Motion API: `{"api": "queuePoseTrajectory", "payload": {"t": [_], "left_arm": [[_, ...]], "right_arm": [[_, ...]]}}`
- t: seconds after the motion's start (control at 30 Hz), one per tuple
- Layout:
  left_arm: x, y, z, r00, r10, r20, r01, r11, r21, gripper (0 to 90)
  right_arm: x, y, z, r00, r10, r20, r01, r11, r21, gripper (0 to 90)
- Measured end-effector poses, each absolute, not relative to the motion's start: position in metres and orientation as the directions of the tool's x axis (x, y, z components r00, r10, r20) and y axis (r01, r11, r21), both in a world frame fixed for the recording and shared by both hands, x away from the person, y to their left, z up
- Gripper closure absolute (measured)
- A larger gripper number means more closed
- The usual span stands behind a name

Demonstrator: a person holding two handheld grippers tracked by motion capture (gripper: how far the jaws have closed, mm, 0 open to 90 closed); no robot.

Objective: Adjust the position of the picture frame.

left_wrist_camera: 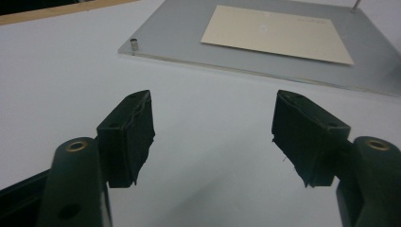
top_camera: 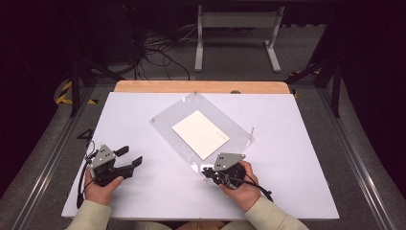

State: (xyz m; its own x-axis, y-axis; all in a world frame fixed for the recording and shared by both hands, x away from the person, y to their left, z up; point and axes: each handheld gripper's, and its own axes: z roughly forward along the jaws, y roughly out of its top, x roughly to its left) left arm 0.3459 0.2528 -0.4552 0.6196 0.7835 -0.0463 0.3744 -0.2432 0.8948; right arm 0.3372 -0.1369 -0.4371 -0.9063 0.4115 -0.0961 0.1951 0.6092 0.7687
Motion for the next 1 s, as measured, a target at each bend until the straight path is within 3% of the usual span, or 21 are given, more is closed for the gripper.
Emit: {"api": "queuePoseTrajectory", "payload": {"t": [0.5, 0.67, 0.8, 1.0], "left_arm": [[0.359, 0.210, -0.440, 0.680, 0.734, -0.010, 0.366, -0.327, 0.871, 42.5], [0.369, 0.192, -0.437, 0.695, 0.719, -0.006, 0.376, -0.357, 0.855, 45.7], [0.393, 0.167, -0.440, 0.730, 0.682, -0.050, 0.440, -0.413, 0.798, 46.1], [0.414, 0.146, -0.445, 0.731, 0.682, -0.007, 0.412, -0.434, 0.801, 53.4]], "right_arm": [[0.300, -0.250, -0.419, -0.773, 0.627, -0.094, 0.343, 0.539, 0.769, 84.1], [0.296, -0.268, -0.423, -0.748, 0.658, -0.084, 0.379, 0.527, 0.761, 84.2], [0.297, -0.282, -0.433, -0.738, 0.674, -0.036, 0.408, 0.487, 0.772, 84.5], [0.296, -0.282, -0.435, -0.738, 0.673, -0.038, 0.400, 0.482, 0.780, 84.4]]}}
